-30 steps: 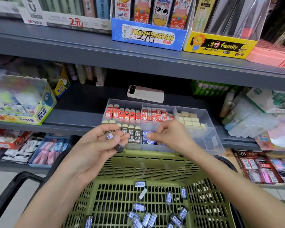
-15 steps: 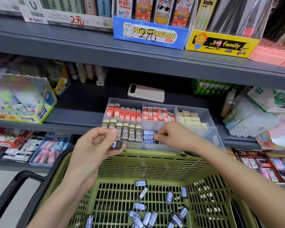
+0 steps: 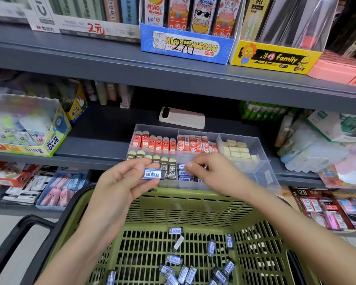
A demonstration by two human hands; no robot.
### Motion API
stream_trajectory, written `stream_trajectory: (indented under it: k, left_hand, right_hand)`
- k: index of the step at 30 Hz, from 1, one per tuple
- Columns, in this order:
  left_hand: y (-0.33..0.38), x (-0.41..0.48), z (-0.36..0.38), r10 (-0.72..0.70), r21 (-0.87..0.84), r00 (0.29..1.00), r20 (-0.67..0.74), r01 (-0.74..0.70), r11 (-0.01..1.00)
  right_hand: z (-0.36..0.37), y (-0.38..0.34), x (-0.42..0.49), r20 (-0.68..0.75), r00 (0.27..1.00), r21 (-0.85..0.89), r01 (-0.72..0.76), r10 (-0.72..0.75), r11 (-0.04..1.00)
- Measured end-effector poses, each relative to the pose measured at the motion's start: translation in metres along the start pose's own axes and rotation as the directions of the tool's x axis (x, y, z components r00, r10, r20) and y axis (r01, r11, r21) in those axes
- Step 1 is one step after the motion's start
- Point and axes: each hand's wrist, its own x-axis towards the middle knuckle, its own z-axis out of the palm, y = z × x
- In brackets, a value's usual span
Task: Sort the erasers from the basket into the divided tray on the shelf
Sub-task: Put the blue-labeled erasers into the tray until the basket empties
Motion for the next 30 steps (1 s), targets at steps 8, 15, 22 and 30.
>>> stream_trajectory:
  k: [8,15,22,30]
  left_hand:
    - [-0.006,-0.006,0.021,0.144,0.148,0.987,0.064,-0.153,0.977]
    - [-0.008,-0.008,0.031,0.317,0.542,0.939,0.133,-0.336,0.77]
    - [-0.014,-0.008,0.0,0.49,0.83,0.855,0.172,-0.394,0.396]
    - [-0.028,-0.004,-0.016,0.512,0.888,0.763,0.395,-0.461,0.002]
  right_hand:
    - [0.017,-0.038,-0.023,-0.111,0.993,0.636,0.04,0.04,0.77]
    - [0.005,-0.027,-0.014,-0.14,0.972,0.846,0.019,0.188,0.532]
    - [-0.013,0.016,0.013,0.071,0.974,0.152,-0.223,0.214,0.963]
    - [0.008,0.019,0.025,0.054,0.976,0.139,-0.217,0.212,0.966]
